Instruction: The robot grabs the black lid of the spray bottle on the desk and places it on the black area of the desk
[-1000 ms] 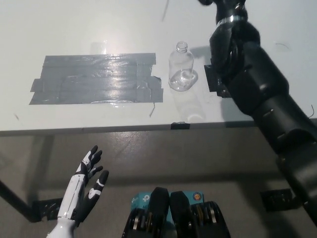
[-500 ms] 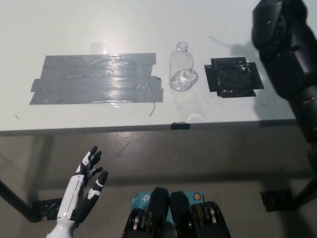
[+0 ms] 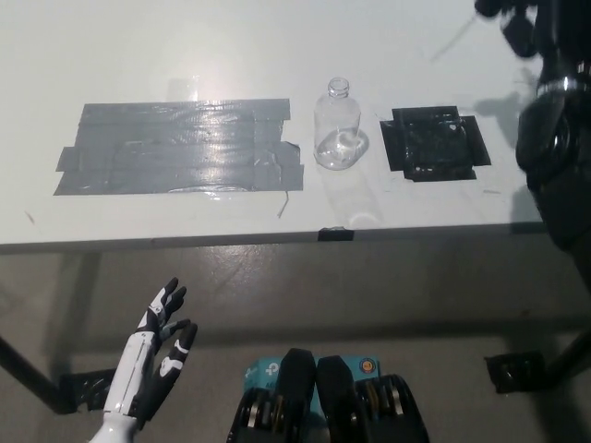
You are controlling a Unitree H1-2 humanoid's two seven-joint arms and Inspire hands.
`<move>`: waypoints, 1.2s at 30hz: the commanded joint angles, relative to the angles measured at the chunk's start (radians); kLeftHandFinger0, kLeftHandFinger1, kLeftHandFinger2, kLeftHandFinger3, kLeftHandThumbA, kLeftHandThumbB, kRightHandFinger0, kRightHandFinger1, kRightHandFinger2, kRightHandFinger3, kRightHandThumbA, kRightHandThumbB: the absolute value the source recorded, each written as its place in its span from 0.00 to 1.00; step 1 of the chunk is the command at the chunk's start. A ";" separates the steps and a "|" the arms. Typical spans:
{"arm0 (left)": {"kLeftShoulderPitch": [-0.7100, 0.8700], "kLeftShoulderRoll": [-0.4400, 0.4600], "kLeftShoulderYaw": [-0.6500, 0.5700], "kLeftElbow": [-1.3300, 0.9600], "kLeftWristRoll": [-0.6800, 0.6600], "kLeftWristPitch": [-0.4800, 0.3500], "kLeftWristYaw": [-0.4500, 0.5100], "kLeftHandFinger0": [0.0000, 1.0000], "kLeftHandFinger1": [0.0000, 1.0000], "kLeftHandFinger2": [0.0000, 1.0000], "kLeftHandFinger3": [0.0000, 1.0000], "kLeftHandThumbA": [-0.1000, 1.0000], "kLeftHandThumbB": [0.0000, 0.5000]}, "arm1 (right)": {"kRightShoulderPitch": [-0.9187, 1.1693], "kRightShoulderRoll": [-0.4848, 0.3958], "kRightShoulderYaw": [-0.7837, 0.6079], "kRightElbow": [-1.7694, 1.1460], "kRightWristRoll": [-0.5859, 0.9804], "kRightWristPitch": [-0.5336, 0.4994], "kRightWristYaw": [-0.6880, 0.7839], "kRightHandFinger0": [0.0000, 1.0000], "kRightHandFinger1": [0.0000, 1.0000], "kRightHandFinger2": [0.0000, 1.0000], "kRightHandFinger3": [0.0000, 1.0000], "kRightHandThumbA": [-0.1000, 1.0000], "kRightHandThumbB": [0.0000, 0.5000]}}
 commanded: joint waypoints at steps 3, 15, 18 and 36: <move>0.000 0.012 0.009 -0.022 0.018 -0.036 0.013 0.86 1.00 1.00 1.00 0.88 0.08 | -0.049 0.028 0.017 0.131 0.041 -0.088 -0.042 0.02 0.44 0.86 0.92 0.00 0.30; -0.010 0.012 0.010 -0.023 0.022 -0.037 0.011 0.78 0.91 1.00 1.00 0.85 0.05 | -0.079 0.054 -0.108 0.281 0.265 -0.085 0.363 0.66 0.99 1.00 1.00 0.79 0.67; -0.019 0.011 0.011 -0.021 0.019 -0.036 0.010 0.75 0.88 0.98 1.00 0.83 0.07 | -0.093 0.042 -0.133 0.286 0.299 -0.043 0.469 0.68 1.00 1.00 1.00 0.79 0.71; -0.039 0.017 0.009 -0.043 0.045 -0.014 0.007 0.71 0.81 0.95 1.00 0.70 0.03 | -0.181 -0.043 -0.031 0.184 0.254 0.026 0.783 1.00 1.00 1.00 1.00 0.74 1.00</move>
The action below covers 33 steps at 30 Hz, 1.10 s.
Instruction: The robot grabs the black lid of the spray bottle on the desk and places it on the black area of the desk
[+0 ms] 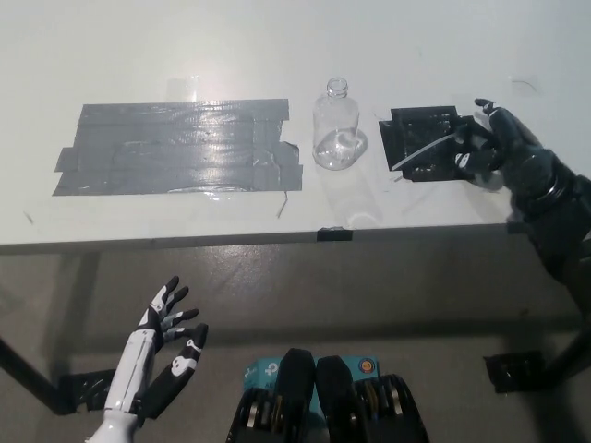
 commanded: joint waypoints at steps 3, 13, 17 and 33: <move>-0.040 0.018 0.007 -0.035 0.016 -0.024 0.007 0.71 0.81 0.95 1.00 0.68 0.01 | -0.127 -0.077 -0.014 -0.184 0.091 0.040 0.260 1.00 1.00 1.00 1.00 0.73 1.00; -0.113 0.022 0.011 -0.018 0.034 -0.015 0.015 0.76 0.87 0.99 1.00 0.75 0.13 | -0.047 -0.152 -0.052 -0.828 0.071 0.221 0.283 1.00 1.00 1.00 1.00 0.81 1.00; -0.141 0.029 0.010 0.000 0.046 -0.029 0.019 1.00 1.00 1.00 1.00 0.78 0.11 | 0.006 -0.188 -0.069 -1.045 0.076 0.258 0.315 1.00 1.00 1.00 1.00 0.85 0.94; -0.212 0.044 0.006 0.034 0.036 -0.001 -0.003 1.00 1.00 1.00 1.00 0.98 0.20 | 0.574 0.035 -0.085 -1.884 0.054 0.218 0.152 1.00 1.00 1.00 1.00 0.88 0.29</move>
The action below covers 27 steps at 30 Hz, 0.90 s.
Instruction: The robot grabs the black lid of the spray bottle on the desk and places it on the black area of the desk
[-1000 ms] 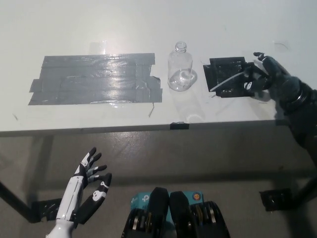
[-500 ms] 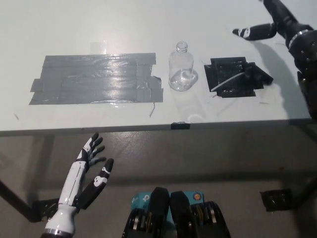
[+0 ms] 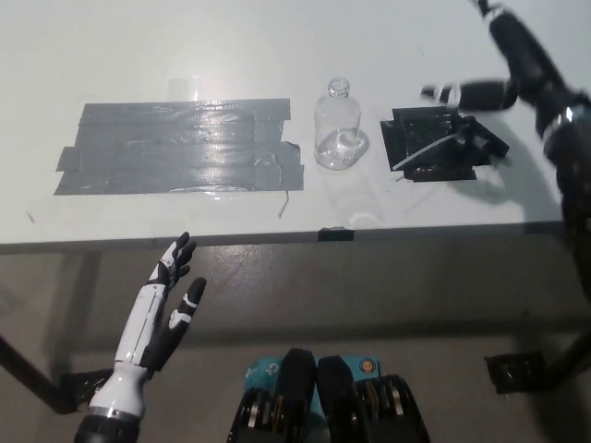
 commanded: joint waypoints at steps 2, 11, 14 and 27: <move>-0.079 0.051 -0.001 -0.003 0.026 -0.030 -0.012 1.00 1.00 1.00 1.00 1.00 0.23 | 0.320 0.100 -0.025 -0.706 0.002 0.022 -0.060 1.00 1.00 1.00 1.00 0.88 0.29; 0.009 0.052 -0.012 0.009 -0.005 -0.062 -0.024 1.00 1.00 1.00 1.00 1.00 0.38 | 0.671 0.159 -0.019 -0.529 0.011 -0.110 -0.121 1.00 1.00 1.00 1.00 0.80 0.26; 0.030 0.051 -0.020 0.020 -0.010 -0.058 -0.024 1.00 1.00 1.00 1.00 1.00 0.37 | 0.728 0.167 -0.068 -0.417 0.039 -0.161 -0.163 1.00 1.00 1.00 1.00 0.74 0.23; 0.112 0.063 -0.003 0.018 -0.010 -0.088 -0.008 1.00 1.00 1.00 1.00 1.00 0.29 | 0.773 0.162 -0.035 -0.283 0.002 -0.171 -0.156 1.00 1.00 1.00 1.00 0.72 0.24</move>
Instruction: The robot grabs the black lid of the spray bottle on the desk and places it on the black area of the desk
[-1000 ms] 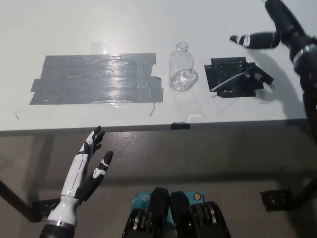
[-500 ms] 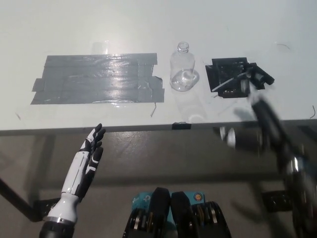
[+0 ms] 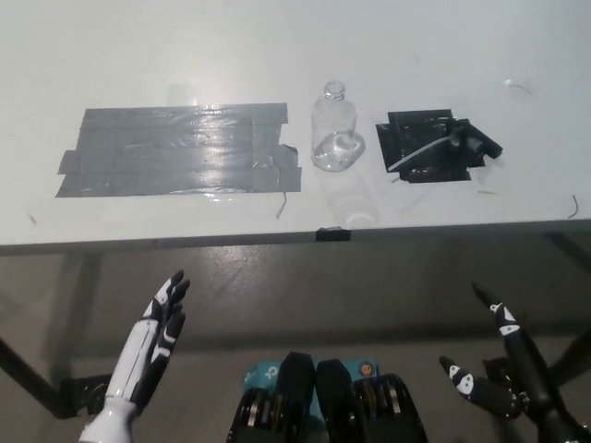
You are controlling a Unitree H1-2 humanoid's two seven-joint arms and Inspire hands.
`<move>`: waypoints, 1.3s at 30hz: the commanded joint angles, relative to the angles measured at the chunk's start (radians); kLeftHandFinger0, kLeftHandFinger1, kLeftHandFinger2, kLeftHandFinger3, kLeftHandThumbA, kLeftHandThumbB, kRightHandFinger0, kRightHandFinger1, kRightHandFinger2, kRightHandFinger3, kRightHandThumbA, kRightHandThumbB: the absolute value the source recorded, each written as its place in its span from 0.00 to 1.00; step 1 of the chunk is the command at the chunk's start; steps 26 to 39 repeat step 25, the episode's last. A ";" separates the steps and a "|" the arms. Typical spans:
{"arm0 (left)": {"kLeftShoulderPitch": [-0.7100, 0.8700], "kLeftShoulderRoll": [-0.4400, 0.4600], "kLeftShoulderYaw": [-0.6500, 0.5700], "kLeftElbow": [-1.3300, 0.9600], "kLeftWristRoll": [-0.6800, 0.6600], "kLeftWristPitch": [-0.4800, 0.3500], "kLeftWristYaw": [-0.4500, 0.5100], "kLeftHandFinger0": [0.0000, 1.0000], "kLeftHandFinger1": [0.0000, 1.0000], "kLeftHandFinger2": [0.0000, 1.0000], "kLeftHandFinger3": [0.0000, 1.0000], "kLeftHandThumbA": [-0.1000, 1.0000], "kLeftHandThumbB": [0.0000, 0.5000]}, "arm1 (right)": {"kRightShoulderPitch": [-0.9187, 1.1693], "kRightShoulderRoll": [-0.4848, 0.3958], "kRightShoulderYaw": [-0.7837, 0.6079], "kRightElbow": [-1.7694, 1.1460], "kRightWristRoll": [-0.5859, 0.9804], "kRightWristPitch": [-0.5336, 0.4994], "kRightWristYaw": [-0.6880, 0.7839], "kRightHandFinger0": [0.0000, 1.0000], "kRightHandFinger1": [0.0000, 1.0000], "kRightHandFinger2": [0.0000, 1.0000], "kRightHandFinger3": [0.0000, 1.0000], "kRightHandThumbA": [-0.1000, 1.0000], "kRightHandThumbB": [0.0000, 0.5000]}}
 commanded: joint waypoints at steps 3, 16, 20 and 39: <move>0.011 0.023 0.012 -0.023 -0.013 -0.050 0.001 1.00 1.00 1.00 1.00 1.00 0.29 | -0.006 0.006 0.004 -0.011 0.009 -0.048 -0.033 1.00 1.00 1.00 1.00 0.68 0.23; 0.026 0.030 0.026 -0.062 -0.010 -0.033 0.003 1.00 1.00 1.00 1.00 1.00 0.23 | -0.006 0.016 0.026 -0.010 0.014 -0.050 -0.027 1.00 1.00 1.00 1.00 0.62 0.22; 0.042 0.032 0.030 -0.084 -0.009 0.001 -0.006 1.00 1.00 1.00 1.00 1.00 0.21 | 0.001 0.017 0.034 -0.008 0.026 -0.068 -0.023 1.00 1.00 1.00 1.00 0.58 0.22; 0.115 0.021 0.027 -0.116 -0.030 0.009 -0.014 1.00 1.00 1.00 1.00 1.00 0.19 | 0.066 0.019 0.045 -0.014 0.030 -0.089 -0.029 1.00 1.00 1.00 1.00 0.57 0.21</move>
